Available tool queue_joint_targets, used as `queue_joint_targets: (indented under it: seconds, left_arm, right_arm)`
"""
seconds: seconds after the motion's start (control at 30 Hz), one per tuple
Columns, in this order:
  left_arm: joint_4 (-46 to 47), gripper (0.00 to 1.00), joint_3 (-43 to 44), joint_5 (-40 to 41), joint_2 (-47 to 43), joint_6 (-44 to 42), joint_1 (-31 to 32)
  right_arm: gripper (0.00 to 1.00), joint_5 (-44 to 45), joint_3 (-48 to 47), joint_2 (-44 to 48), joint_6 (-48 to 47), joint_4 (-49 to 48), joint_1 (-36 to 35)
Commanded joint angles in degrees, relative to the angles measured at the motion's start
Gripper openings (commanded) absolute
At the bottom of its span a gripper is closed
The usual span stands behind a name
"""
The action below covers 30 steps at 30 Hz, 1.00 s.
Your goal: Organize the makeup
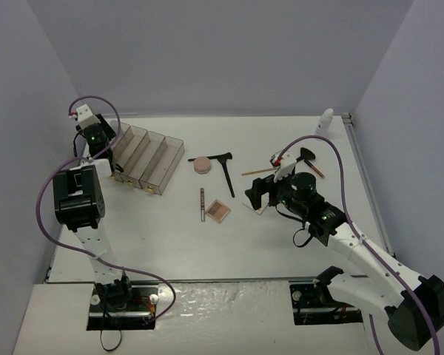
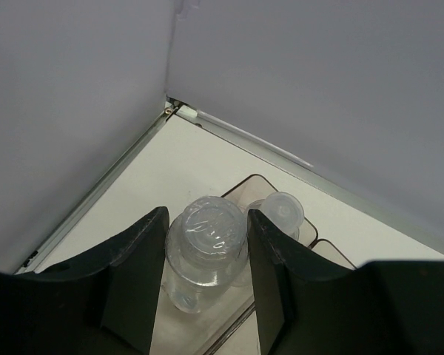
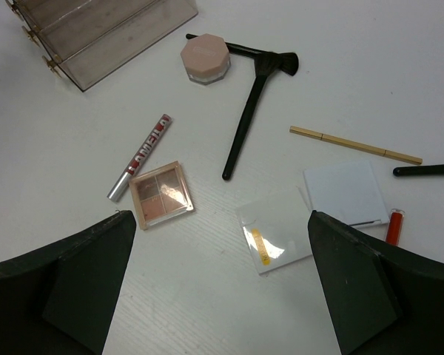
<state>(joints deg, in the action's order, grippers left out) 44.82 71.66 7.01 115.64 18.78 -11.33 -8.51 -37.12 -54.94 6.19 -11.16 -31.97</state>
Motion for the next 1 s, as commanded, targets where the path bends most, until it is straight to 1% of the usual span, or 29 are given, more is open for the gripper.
queue_joint_targets:
  seconds: [0.0,0.13,0.23,0.33,0.4,0.47,0.57,0.6,0.67,0.73,0.8,0.87,0.97]
  left_arm:
    - [7.3,0.0,2.6,-1.5,-0.5,1.6,-0.2]
    - [6.0,0.05,2.8,-1.1,0.5,2.4,-0.2]
    - [2.4,0.15,3.7,-0.8,0.5,2.2,-0.2]
    - [0.4,0.32,4.4,-1.8,0.1,1.6,-0.2]
    - [-0.6,0.49,4.4,-2.0,-0.4,1.4,-0.2]
    - [-2.1,0.61,4.7,-1.9,-1.3,1.3,-0.2]
    - [-5.0,0.75,5.1,-2.0,-3.3,0.9,-0.2]
    - [-5.5,0.77,5.1,-1.9,-4.2,0.9,-0.2]
    - [-7.8,0.85,4.9,-1.7,-6.2,1.1,-0.2]
    - [-9.6,0.88,4.4,-1.2,-9.1,1.5,-0.3]
    - [-15.1,0.91,4.2,-0.3,-12.6,2.0,0.0]
    - [-20.4,0.92,4.0,0.3,-18.3,2.8,0.6]
    - [-30.1,0.94,3.4,0.7,-26.2,2.1,3.1]
  right_arm:
    - [1.0,-0.4,-0.1,-0.3,0.6,-4.3,0.3]
    - [1.0,0.2,-0.1,-0.4,0.7,-4.3,0.4]
    - [1.0,0.4,-0.3,0.0,0.8,-4.2,0.5]
    - [1.0,0.6,-0.2,0.4,1.0,-4.1,0.5]
    - [1.0,0.7,-0.1,0.7,1.3,-4.0,0.5]
    - [1.0,0.8,-0.2,1.2,1.5,-3.9,0.5]
    - [1.0,1.5,-0.4,1.8,1.9,-3.5,0.5]
    - [1.0,1.9,-0.6,2.1,2.2,-3.4,0.6]
    - [1.0,3.4,-1.7,2.8,2.3,-2.6,0.7]
    - [1.0,4.8,-3.2,3.1,2.5,-1.7,0.8]
    - [1.0,8.5,-4.8,2.8,3.1,-0.7,1.1]
    - [1.0,12.6,-6.0,2.6,4.3,-0.1,1.8]
    - [1.0,18.7,-7.4,1.6,6.2,0.0,4.0]
